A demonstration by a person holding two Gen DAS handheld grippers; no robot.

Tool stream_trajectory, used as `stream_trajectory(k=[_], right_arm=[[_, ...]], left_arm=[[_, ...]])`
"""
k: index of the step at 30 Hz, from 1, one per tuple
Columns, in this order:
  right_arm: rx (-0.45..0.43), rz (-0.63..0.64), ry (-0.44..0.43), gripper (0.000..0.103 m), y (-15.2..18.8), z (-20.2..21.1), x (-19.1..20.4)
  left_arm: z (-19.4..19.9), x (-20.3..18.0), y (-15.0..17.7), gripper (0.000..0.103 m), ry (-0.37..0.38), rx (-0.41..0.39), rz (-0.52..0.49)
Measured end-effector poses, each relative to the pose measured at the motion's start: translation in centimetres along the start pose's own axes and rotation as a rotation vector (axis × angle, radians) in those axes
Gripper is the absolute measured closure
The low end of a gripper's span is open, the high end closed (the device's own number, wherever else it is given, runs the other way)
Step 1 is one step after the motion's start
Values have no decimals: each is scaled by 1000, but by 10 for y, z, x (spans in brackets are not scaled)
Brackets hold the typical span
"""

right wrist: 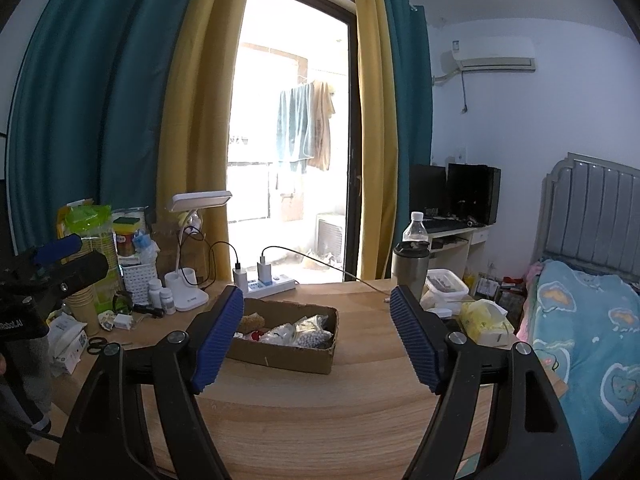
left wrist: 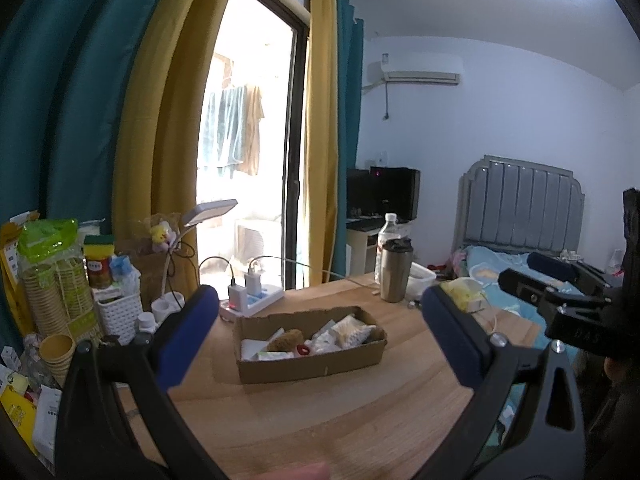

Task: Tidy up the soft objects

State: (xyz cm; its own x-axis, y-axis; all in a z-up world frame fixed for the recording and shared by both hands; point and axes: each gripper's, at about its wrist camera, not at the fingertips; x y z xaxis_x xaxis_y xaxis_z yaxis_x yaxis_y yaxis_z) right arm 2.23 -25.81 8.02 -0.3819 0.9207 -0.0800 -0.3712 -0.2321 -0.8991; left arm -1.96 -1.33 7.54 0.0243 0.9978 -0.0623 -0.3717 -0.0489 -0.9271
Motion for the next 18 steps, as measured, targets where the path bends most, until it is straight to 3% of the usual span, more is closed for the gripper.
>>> stream_trajectory(k=[18], right_arm=[[5, -1, 0, 24, 2, 1, -2]], left_arm=[[-1, 0, 1, 1, -6, 4, 7]])
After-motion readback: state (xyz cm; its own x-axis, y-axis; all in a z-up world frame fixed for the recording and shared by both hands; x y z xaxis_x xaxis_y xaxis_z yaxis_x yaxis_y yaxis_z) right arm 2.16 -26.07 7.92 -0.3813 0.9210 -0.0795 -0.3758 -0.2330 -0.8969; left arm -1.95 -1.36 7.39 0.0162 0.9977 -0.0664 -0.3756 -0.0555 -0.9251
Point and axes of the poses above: each gripper's, at about its wrist camera, not at the fingertips, and z roughly against the way its jaws point, x to its left, y to its underside, and after that the axes turned 12 degrees about x, right-handed
